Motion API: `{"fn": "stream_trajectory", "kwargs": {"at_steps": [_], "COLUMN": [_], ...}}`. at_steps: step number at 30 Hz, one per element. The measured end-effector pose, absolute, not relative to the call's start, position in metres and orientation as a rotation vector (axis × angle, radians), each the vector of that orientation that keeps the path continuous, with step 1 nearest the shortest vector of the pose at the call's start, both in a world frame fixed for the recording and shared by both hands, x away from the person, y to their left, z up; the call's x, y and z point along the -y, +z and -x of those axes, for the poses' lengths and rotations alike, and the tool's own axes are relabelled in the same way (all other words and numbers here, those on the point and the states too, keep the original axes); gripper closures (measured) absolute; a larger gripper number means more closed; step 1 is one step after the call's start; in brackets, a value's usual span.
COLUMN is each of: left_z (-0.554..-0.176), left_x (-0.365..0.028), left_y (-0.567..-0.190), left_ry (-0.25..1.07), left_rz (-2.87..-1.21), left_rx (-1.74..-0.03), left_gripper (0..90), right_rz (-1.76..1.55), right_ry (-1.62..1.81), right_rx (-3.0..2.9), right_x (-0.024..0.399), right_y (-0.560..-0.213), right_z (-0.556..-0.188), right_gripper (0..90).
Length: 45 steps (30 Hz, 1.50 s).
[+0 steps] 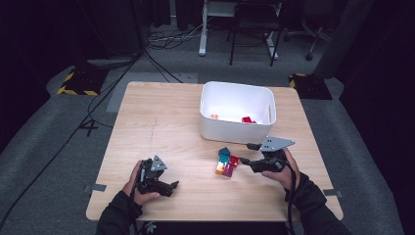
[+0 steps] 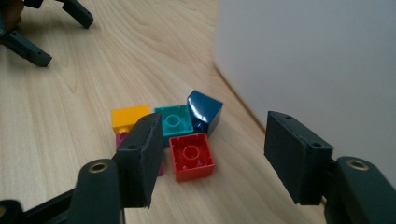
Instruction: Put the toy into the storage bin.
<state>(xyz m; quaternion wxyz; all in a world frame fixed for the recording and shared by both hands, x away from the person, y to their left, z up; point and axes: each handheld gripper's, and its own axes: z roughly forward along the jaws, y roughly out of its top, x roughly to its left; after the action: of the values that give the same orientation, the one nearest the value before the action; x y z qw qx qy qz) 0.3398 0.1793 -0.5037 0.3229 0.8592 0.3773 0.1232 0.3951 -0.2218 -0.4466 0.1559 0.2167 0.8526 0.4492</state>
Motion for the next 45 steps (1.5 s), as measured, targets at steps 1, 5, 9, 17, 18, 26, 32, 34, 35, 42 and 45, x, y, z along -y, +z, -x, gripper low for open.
{"fn": "stream_trajectory", "kwargs": {"at_steps": [1,5,9,17,18,26,32,34,35,42,45], "left_z": [-0.34,-0.34,-0.34,-0.34,-0.34,-0.34,-0.34,-0.34,-0.34,-0.34,-0.34], "left_x": [-0.179,-0.179,-0.179,-0.179,-0.179,-0.179,-0.179,-0.179,-0.179,-0.179,-0.179], "left_y": [-0.504,-0.504,-0.504,-0.504,-0.504,-0.504,-0.504,-0.504,-0.504,-0.504,-0.504], "left_ry": [0.324,0.323,0.323,0.323,0.323,0.323,0.323,0.323,0.323,0.323,0.323], "left_rz": [-2.254,-2.254,-2.254,-2.254,-2.255,-2.255,-2.255,-2.254,-2.255,-2.255,-2.255], "left_rx": [-0.989,-0.989,-0.991,-0.991,-0.992,-0.991,-0.991,-0.99,-0.991,-0.991,-0.988], "left_gripper": [0.3,0.3,0.3,0.3,0.3,0.3,0.3,0.3,0.3,0.3,0.3], "right_rz": [-0.611,-0.621,-0.588,-0.621,-0.646,-0.655,-0.671,-0.681,-0.686,-0.655,-0.686], "right_ry": [1.282,1.25,1.244,1.213,1.22,1.188,1.169,1.173,1.175,1.178,1.2], "right_rx": [-2.449,-2.489,-2.521,-2.556,-2.558,-2.571,-2.58,-2.58,-2.58,-2.569,-2.566], "right_x": [0.222,0.219,0.216,0.21,0.209,0.203,0.199,0.198,0.198,0.197,0.197], "right_y": [-0.45,-0.462,-0.47,-0.485,-0.486,-0.495,-0.501,-0.502,-0.502,-0.502,-0.502], "right_z": [-0.396,-0.395,-0.397,-0.403,-0.403,-0.409,-0.414,-0.414,-0.415,-0.417,-0.415], "right_gripper": [39.2,39.8,40.8,42.5,42.3,42.5,41.8,41.7,42.1,53.5,58.9]}}
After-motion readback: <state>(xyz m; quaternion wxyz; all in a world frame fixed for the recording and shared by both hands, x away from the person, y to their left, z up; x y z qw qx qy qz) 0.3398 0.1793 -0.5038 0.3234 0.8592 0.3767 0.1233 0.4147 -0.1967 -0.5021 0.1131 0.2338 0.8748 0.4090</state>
